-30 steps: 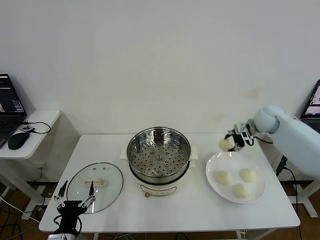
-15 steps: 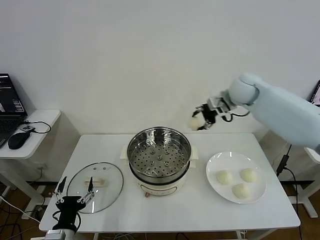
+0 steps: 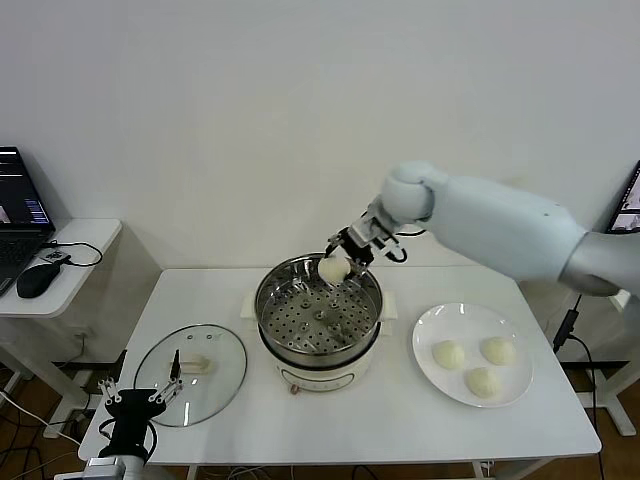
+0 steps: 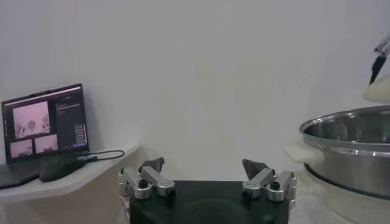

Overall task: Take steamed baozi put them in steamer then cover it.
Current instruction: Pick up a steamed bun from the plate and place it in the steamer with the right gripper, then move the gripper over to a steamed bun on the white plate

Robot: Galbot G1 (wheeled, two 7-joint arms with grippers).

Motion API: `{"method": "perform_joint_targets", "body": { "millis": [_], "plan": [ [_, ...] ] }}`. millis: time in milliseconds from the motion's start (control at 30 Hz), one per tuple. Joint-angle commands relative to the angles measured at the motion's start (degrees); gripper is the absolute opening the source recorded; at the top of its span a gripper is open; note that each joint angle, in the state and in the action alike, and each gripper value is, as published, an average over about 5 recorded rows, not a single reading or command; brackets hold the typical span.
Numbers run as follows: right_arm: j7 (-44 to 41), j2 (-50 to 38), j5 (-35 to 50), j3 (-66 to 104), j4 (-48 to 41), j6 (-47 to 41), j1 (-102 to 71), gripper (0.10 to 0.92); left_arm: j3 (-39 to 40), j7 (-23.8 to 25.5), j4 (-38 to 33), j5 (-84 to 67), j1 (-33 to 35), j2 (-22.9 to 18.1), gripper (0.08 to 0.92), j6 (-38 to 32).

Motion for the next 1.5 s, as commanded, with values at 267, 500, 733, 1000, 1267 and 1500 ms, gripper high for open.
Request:
{"method": "perform_joint_targets", "body": {
  "millis": [267, 500, 733, 1000, 1267, 1500],
  "plan": [
    [5.04, 6.65, -13.69, -1.78, -9.26, 13.02, -2.52, 0.619, -0.20, 0.00, -0.29, -0.09, 0.05, -0.06, 0.823, -0.08],
    [6.87, 7.08, -15.87, -1.20, -11.10, 14.98, -3.89, 0.623, -0.22, -0.03, -0.52, -0.06, -0.05, -0.12, 0.823, -0.06],
    [8.89, 7.60, -16.32, -0.55, -11.84, 16.16, -4.56, 0.663, -0.22, -0.08, -1.01, 0.05, 0.04, -0.36, 0.823, 0.01],
    [2.85, 1.05, 0.69, -2.06, 0.34, 1.27, 3.24, 0.817, -0.62, -0.05, -2.09, -0.02, 0.36, -0.22, 0.823, 0.54],
    [-4.65, -15.96, 8.72, -2.45, 14.49, -23.96, 11.54, 0.823, -1.09, -0.13, -3.28, -0.74, 0.05, 0.84, 0.823, 2.03],
    [-5.73, -32.52, 10.45, -3.00, 25.21, -32.15, 11.66, 0.823, -0.97, -0.07, -3.07, -1.00, -0.22, 2.16, 0.823, 2.19]
  ]
}}
